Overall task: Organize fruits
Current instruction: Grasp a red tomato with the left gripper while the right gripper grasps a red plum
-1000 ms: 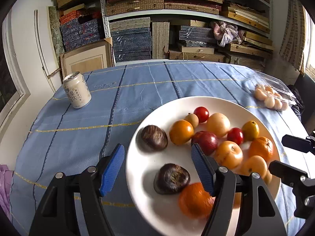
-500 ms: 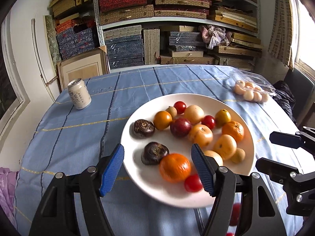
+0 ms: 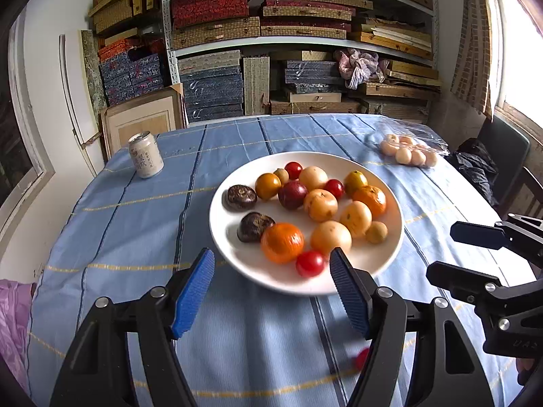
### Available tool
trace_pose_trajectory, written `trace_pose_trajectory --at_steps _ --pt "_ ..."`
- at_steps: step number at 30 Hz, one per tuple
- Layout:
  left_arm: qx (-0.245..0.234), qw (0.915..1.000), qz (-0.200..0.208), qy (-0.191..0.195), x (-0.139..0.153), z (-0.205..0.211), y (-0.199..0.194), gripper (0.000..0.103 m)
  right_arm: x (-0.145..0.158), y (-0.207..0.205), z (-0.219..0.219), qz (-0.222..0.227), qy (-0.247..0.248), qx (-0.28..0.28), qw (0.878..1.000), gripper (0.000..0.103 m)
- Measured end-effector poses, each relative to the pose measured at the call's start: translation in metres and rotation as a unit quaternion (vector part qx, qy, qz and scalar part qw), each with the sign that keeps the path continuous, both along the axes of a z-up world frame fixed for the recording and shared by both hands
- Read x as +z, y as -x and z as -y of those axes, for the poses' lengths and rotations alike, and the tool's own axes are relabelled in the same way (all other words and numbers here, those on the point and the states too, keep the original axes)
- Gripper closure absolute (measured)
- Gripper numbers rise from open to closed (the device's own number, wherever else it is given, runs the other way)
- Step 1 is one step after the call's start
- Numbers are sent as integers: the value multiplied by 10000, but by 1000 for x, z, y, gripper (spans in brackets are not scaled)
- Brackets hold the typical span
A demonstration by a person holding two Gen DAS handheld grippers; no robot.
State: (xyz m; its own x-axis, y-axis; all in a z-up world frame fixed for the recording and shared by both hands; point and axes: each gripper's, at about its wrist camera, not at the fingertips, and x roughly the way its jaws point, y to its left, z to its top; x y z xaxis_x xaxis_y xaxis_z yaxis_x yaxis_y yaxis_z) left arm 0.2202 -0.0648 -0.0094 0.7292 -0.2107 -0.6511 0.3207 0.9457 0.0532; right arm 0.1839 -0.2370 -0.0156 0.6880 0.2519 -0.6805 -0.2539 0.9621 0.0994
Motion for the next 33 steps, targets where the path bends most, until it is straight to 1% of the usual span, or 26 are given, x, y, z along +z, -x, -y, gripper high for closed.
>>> trace_pose_trajectory --at_steps 1,3,5,10,18,23,33 --pt "0 10000 4 10 0 -1 5 27 0 5 -1 10 -9 1 10000 42" --pt "8 10000 30 15 -2 -2 14 24 0 16 -1 70 1 -57 10000 28" --pt "-20 10000 31 30 -4 -3 24 21 0 23 0 130 -8 -120 9998 25" --pt "-109 9999 2 32 -15 -3 47 16 -9 35 4 75 -31 -197 9998 25" --pt "-418 9987 -236 -145 -50 11 68 16 -25 40 16 -63 -163 -380 9991 25" --pt "-528 9978 -350 -213 -64 21 67 16 -26 39 15 -44 -140 -391 9991 25" --pt "-457 9973 -433 -368 -76 37 53 16 -31 36 14 -119 -113 -387 9991 25"
